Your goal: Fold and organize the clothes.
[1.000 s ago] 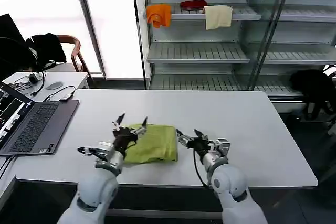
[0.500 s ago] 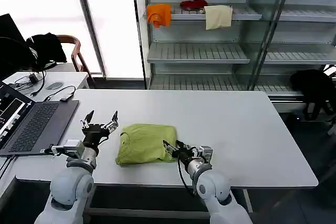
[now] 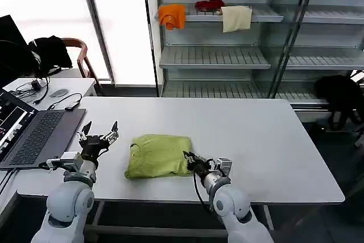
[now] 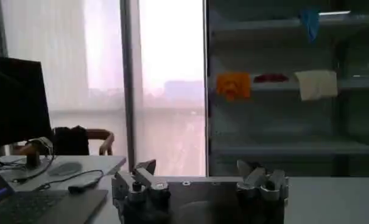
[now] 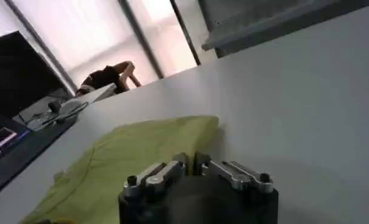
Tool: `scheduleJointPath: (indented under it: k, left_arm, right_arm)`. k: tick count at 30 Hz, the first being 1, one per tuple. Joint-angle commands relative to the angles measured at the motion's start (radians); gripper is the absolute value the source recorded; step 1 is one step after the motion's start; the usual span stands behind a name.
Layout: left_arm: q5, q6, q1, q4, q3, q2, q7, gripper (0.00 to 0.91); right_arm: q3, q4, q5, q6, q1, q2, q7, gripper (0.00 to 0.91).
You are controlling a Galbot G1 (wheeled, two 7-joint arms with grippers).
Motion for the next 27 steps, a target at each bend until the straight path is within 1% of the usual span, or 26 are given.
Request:
scheduleJointPath:
  k: [1,4,8,13,16,17,20,23,24,25,27]
  left_arm:
    - [0.008,0.001,0.002,0.013,-0.015,-0.001,0.000,0.907]
    - [0.010,0.001,0.002,0.016,-0.016,-0.004,0.000,0.907]
    - [0.011,0.003,0.005,0.012,-0.017,-0.005,-0.001,0.907]
    - [0.018,0.004,0.013,0.010,-0.015,-0.006,0.002,0.907]
    - [0.030,0.003,0.017,0.015,-0.008,-0.011,0.004,0.907]
    - [0.034,0.003,0.016,0.017,-0.006,-0.014,0.004,0.907]
    - [0.046,0.003,0.015,0.020,0.001,-0.019,0.004,0.907]
    - [0.054,0.003,0.019,0.018,0.005,-0.023,0.006,0.907]
    - [0.054,0.003,0.020,0.018,0.005,-0.023,0.007,0.907]
    - [0.054,0.006,0.023,0.017,0.005,-0.024,0.008,0.907]
    - [0.053,0.009,0.034,0.012,0.004,-0.024,0.021,0.907]
  right_arm:
    - [0.011,0.020,-0.015,-0.001,-0.005,-0.007,0.012,0.000]
    - [0.015,0.026,-0.025,0.000,-0.012,-0.007,0.011,0.000]
    - [0.052,0.072,-0.022,-0.003,-0.014,-0.010,0.016,0.000]
    - [0.084,0.104,-0.033,-0.004,-0.039,-0.078,0.011,0.000]
    - [0.105,0.100,-0.144,-0.003,-0.078,-0.087,-0.027,0.000]
    - [0.115,0.098,-0.216,-0.003,-0.104,-0.080,-0.061,0.000]
    - [0.115,0.104,-0.306,-0.003,-0.132,-0.086,-0.073,0.000]
    - [0.117,0.124,-0.372,-0.003,-0.158,-0.095,-0.077,0.000]
    - [0.117,0.128,-0.373,-0.003,-0.160,-0.098,-0.075,0.312]
    - [0.122,0.139,-0.388,-0.002,-0.169,-0.104,-0.081,0.907]
    - [0.131,0.147,-0.452,-0.001,-0.178,-0.106,-0.094,0.907]
